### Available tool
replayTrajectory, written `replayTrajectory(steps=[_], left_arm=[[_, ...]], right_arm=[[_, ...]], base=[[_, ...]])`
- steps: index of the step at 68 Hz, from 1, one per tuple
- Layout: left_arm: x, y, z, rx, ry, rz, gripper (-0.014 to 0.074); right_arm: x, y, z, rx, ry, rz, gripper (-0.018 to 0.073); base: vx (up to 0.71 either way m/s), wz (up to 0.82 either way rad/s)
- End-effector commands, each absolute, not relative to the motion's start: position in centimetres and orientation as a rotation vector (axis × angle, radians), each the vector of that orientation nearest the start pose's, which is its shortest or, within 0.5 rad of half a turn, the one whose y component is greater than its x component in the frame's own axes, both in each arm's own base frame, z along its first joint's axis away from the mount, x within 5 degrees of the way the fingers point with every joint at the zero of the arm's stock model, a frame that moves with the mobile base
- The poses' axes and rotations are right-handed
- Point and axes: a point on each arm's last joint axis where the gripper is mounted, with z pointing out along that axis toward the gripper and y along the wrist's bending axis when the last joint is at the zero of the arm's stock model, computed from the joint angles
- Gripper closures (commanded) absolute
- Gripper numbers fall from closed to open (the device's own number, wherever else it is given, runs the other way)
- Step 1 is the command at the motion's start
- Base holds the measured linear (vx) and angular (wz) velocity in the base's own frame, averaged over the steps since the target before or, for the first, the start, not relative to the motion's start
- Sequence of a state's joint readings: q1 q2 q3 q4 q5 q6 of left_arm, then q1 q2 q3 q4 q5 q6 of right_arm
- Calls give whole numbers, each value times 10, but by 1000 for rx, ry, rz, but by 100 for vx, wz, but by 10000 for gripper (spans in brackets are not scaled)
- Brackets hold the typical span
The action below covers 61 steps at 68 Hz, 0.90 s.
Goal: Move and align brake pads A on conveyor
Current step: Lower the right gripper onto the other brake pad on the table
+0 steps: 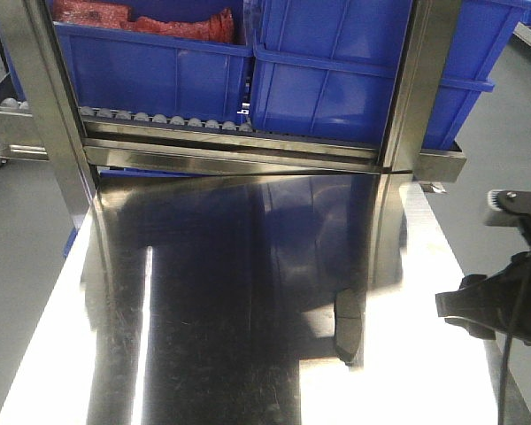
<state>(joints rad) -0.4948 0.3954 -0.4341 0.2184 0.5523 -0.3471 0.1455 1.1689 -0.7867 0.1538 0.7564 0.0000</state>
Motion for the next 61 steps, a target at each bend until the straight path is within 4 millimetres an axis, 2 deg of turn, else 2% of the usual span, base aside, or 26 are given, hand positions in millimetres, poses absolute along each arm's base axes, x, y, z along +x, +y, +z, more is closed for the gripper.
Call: replayTrajectory(steps=[1,13,19,29,39,61], left_arm=[[80,-33,301,257,1873,-351,602],[80,-33,301,257,1873,-351,602],[80,-33,301,257,1873,-351,602],[80,-33,301,257,1873,-351,602],[80,-33,301,257,1873,-351,602],[80,-33,301,257,1873,-351,602]], right_arm=[[227,44,273,-75,2631,253,180],[248,53,263,-93,2726,325,180],[257,65,260,-128,2746,321,180],[271,104,256,-224,2768,247,180],[286,130,251,-163,2810,165,179],[320,150,232,-51,2949,154,153]], base=[[0,0],[0,0],[0,0],[0,0],[0,0],[0,0]])
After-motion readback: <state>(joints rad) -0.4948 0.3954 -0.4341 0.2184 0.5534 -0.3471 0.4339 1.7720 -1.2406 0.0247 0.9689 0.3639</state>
